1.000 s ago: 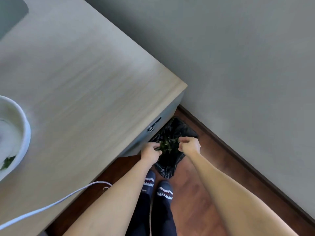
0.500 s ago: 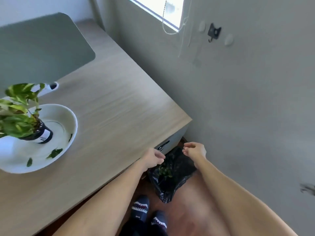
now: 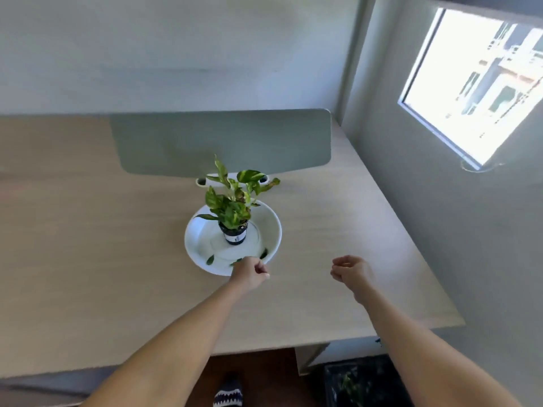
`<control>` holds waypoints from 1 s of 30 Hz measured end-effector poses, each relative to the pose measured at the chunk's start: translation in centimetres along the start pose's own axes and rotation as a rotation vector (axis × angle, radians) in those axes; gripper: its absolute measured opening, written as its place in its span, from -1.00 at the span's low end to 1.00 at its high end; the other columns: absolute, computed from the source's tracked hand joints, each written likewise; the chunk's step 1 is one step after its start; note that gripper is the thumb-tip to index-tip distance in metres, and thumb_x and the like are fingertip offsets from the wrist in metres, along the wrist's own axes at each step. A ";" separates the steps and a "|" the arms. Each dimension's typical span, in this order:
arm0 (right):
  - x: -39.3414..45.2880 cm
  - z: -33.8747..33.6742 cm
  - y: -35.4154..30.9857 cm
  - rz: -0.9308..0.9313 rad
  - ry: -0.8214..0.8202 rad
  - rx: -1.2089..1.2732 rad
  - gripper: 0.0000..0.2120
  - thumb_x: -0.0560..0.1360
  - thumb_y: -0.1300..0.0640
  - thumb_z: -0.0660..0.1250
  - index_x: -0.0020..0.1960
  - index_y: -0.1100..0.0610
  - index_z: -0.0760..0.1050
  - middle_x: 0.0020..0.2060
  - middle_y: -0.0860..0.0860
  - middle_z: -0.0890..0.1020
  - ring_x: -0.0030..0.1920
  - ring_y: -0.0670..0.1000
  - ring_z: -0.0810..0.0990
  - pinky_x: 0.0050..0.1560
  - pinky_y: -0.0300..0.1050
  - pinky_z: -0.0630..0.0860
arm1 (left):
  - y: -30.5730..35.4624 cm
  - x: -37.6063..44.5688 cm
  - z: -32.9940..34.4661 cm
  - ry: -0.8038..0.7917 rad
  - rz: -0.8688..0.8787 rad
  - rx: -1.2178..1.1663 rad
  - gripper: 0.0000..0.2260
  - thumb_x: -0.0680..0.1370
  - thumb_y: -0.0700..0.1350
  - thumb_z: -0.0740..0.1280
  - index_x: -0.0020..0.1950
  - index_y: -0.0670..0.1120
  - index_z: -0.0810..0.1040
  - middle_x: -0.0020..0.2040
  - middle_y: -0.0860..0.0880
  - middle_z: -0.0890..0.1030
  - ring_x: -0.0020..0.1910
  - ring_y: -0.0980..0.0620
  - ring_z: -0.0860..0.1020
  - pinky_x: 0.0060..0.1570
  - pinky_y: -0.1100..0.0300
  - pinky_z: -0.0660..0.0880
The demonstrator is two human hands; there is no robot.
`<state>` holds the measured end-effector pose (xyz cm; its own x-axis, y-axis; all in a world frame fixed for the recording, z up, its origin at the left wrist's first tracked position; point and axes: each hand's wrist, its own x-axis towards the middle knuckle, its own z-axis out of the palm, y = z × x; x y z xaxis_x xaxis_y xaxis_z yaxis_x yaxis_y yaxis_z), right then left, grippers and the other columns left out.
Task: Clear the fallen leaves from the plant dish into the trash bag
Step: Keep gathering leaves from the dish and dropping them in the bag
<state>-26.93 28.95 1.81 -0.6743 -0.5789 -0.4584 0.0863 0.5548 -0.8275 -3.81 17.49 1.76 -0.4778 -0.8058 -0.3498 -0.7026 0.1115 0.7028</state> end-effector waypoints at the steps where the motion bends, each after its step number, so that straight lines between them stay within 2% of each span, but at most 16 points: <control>1: 0.5 2.4 -1.2 -0.034 -0.017 -0.044 -0.87 0.38 0.37 0.40 -0.23 0.16 0.59 -0.29 0.15 0.64 -0.31 0.05 0.63 -0.21 -0.18 0.65 | -1.8 0.7 -1.8 0.052 -0.029 0.007 -0.90 0.40 -0.20 0.41 -0.27 -0.06 0.52 -0.29 0.04 0.56 -0.26 0.08 0.52 -0.17 0.26 0.37; 3: 1.3 6.2 -2.4 -0.103 -0.059 -0.135 -0.83 0.30 0.35 0.42 -0.31 0.09 0.59 -0.37 0.13 0.63 -0.38 0.06 0.60 -0.26 -0.11 0.68 | -4.6 1.9 -4.6 0.125 -0.070 0.038 -0.91 0.41 -0.23 0.36 -0.27 -0.09 0.50 -0.23 0.01 0.58 -0.15 -0.01 0.55 -0.15 0.21 0.42; 4: 2.0 8.0 -2.8 -0.132 -0.075 -0.184 -0.86 0.26 0.31 0.42 -0.34 0.08 0.60 -0.40 0.11 0.63 -0.38 0.08 0.59 -0.20 0.01 0.69 | -6.1 2.6 -5.8 0.149 -0.085 0.066 -0.91 0.42 -0.23 0.34 -0.27 -0.09 0.49 -0.22 -0.01 0.58 -0.13 -0.04 0.56 -0.14 0.16 0.46; 5: 2.3 9.7 -3.4 -0.166 -0.079 -0.237 -0.87 0.24 0.28 0.43 -0.34 0.06 0.62 -0.40 0.08 0.64 -0.35 0.08 0.59 -0.13 0.06 0.67 | -7.2 3.4 -6.9 0.159 -0.106 0.104 -0.91 0.43 -0.22 0.31 -0.27 -0.09 0.46 -0.19 -0.04 0.59 -0.12 -0.06 0.56 -0.11 0.11 0.50; 7: 1.9 12.6 -5.1 -0.239 -0.086 -0.376 -0.85 0.30 0.29 0.42 -0.22 0.08 0.67 -0.33 0.04 0.64 -0.23 0.05 0.59 -0.07 -0.14 0.56 | -8.8 4.8 -8.5 0.149 -0.149 0.205 -0.96 0.45 -0.18 0.26 -0.21 -0.08 0.45 -0.07 -0.08 0.60 -0.05 -0.10 0.57 0.01 0.03 0.53; 8: 1.7 13.8 -5.7 -0.270 -0.096 -0.439 -0.84 0.33 0.31 0.40 -0.14 0.14 0.68 -0.27 0.03 0.65 -0.16 0.04 0.59 -0.06 -0.21 0.50 | -9.4 5.4 -8.8 0.126 -0.168 0.274 -0.95 0.47 -0.12 0.24 -0.12 -0.08 0.47 0.02 -0.08 0.58 0.00 -0.11 0.56 0.11 -0.02 0.51; 10: 1.8 15.9 -6.3 -0.329 -0.127 -0.590 -0.77 0.37 0.33 0.33 -0.04 0.18 0.67 -0.12 0.05 0.70 -0.05 0.09 0.61 0.01 -0.18 0.49 | -9.7 6.5 -8.7 0.048 -0.228 0.442 -0.72 0.49 0.04 0.22 0.13 -0.07 0.44 0.16 -0.09 0.49 0.13 -0.12 0.52 0.30 -0.13 0.31; 12: 2.2 17.4 -6.1 -0.341 -0.151 -0.737 -0.70 0.39 0.31 0.26 0.04 0.11 0.63 0.02 0.09 0.69 0.06 0.16 0.59 0.09 -0.09 0.50 | -9.3 7.1 -7.7 0.000 -0.253 0.580 -0.43 0.44 0.26 0.20 0.30 -0.08 0.34 0.26 -0.11 0.42 0.23 -0.16 0.47 0.38 -0.20 0.12; 14: 2.8 18.1 -5.8 -0.316 -0.158 -0.894 -0.66 0.43 0.27 0.23 0.14 0.06 0.58 0.07 0.13 0.64 0.17 0.20 0.48 0.16 -0.03 0.40 | -8.3 7.7 -6.3 -0.002 -0.286 0.640 -0.20 0.33 0.44 0.15 0.36 -0.10 0.29 0.29 -0.10 0.42 0.28 -0.18 0.44 0.39 -0.26 0.02; 17: 3.7 18.8 -5.8 -0.314 -0.173 -1.067 -0.68 0.45 0.19 0.27 0.19 0.06 0.52 0.07 0.13 0.61 0.24 0.18 0.36 0.20 -0.03 0.28 | -6.7 8.6 -4.6 0.007 -0.390 0.646 -0.07 0.20 0.54 0.16 0.33 -0.11 0.32 0.28 -0.09 0.44 0.28 -0.17 0.44 0.37 -0.26 0.09; 19: 4.7 19.3 -5.6 -0.328 -0.198 -1.152 -0.67 0.42 0.09 0.33 0.18 0.06 0.52 0.05 0.11 0.62 0.25 0.17 0.33 0.20 -0.03 0.27 | -6.1 9.0 -3.7 -0.002 -0.436 0.660 -0.09 0.19 0.52 0.21 0.32 -0.10 0.30 0.30 -0.11 0.40 0.27 -0.16 0.42 0.34 -0.20 0.16; 23: 6.1 20.5 -5.4 -0.385 -0.203 -1.286 -0.67 0.37 -0.02 0.38 0.09 0.08 0.53 0.01 0.10 0.63 0.25 0.16 0.32 0.21 -0.01 0.27 | -5.9 10.1 -2.6 -0.004 -0.450 0.688 -0.29 0.31 0.37 0.28 0.27 -0.08 0.31 0.24 -0.12 0.38 0.16 -0.16 0.43 0.11 -0.02 0.30; 27: 6.7 21.4 -5.2 -0.431 -0.182 -1.338 -0.77 0.39 0.08 0.33 0.03 0.09 0.56 -0.03 0.08 0.66 0.25 0.14 0.35 0.18 -0.02 0.27 | -6.7 10.4 -2.4 -0.009 -0.406 0.558 -0.54 0.45 0.12 0.32 0.25 -0.08 0.35 0.23 -0.09 0.38 0.10 -0.15 0.56 0.00 0.05 0.44; 30: 6.8 21.8 -5.1 -0.470 -0.163 -1.369 -0.81 0.45 0.17 0.25 0.02 0.09 0.57 -0.05 0.08 0.67 0.21 0.15 0.40 0.17 -0.01 0.28 | -7.1 10.0 -2.2 0.009 -0.335 0.478 -0.78 0.54 -0.12 0.22 0.18 -0.10 0.42 0.20 -0.12 0.41 0.05 -0.18 0.58 -0.02 0.02 0.50</control>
<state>-15.95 9.15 -4.12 -0.3455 -0.8723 -0.3461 -0.9296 0.3686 -0.0008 -2.45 7.36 -5.35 -0.1857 -0.8470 -0.4980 -0.9756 0.0984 0.1964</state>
